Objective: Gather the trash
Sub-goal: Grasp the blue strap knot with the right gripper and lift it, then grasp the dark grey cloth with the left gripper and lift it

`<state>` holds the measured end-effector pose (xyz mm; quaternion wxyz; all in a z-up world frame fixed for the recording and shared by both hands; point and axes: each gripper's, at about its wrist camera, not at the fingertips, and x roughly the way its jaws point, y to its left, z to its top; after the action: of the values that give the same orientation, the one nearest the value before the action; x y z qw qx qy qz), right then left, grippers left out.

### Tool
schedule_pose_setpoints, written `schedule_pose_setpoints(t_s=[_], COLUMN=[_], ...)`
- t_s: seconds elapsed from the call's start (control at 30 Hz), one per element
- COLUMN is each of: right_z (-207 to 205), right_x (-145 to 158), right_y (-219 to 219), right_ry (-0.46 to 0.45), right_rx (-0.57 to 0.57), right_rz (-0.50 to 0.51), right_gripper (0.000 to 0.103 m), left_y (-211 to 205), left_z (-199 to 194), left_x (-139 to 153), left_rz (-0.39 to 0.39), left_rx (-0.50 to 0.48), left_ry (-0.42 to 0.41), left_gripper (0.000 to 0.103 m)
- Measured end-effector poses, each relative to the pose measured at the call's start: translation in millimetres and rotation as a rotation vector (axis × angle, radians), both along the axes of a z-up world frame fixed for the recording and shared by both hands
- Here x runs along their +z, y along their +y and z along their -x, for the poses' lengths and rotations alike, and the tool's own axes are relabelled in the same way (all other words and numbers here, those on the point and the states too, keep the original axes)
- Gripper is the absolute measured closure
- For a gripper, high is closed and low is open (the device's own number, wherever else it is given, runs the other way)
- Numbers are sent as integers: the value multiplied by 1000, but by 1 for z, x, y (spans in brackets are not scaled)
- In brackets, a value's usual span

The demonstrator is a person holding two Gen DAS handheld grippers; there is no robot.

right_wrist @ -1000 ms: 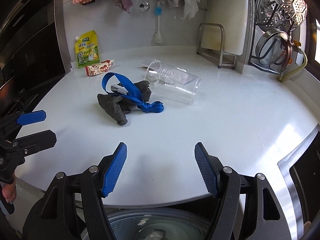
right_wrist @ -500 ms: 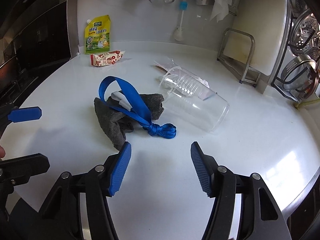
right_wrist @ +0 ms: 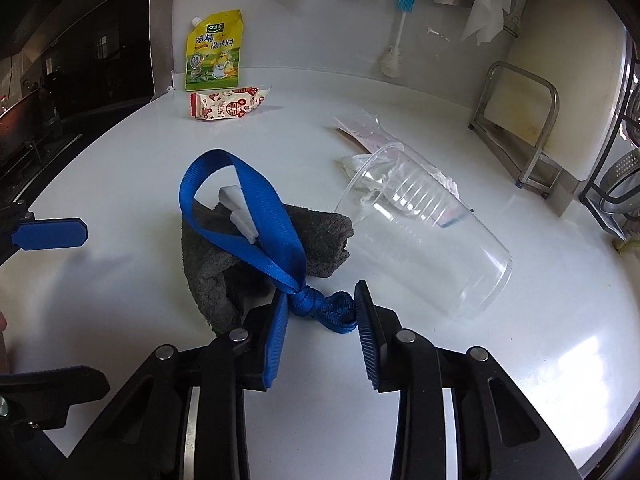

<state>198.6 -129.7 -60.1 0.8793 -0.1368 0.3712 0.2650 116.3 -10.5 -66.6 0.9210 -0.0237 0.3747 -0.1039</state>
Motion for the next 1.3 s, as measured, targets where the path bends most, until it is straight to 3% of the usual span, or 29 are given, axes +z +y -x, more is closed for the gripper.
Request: schedule_pose_setpoints(t_s=[0.07,0.33,0.47,0.67,0.8,0.87,0.9,0.93,0.97,1.3], right_z=[6,43,61,80,86,90,91,93,95,118], right_x=[5,34,41,34,28,26,26,25,24,34], right_y=[-7,-55,-73,-84,-86,-87,-87,-86,-86,-78], right_ry=[3,-41,-55,-36,-28,-25,-24,-24,-25,-37], right_rx=[-4,-81,-112,-133,-145,-148,-149,-150,-151,-153], right_rz=[-40,-193,-235,-270,-282,-285,-283,-280,-279,-267], right_gripper=[87,88,88,88,88,88,88,88,88,88], left_y=[-1,-14,-20,-34,-27,-25,-24,-24,-24,-23], left_z=[-2,-25,-48,-69,-79,-80,-78,-76,-72,-18], left_x=[-1,-1,-5,-11,-14,-14,-13,-12,-10,25], left_rz=[2,-29,-52,-147,-122,-113,-107,-106,-106,-86], left_rx=[1,-16,-14,-14,-7,-13,-16,-19,-21,-40], left_ry=[2,-8,28,57,86,86,81,76,68,-45], left_gripper=[7,7,7,8,44,54,69,78,82,85])
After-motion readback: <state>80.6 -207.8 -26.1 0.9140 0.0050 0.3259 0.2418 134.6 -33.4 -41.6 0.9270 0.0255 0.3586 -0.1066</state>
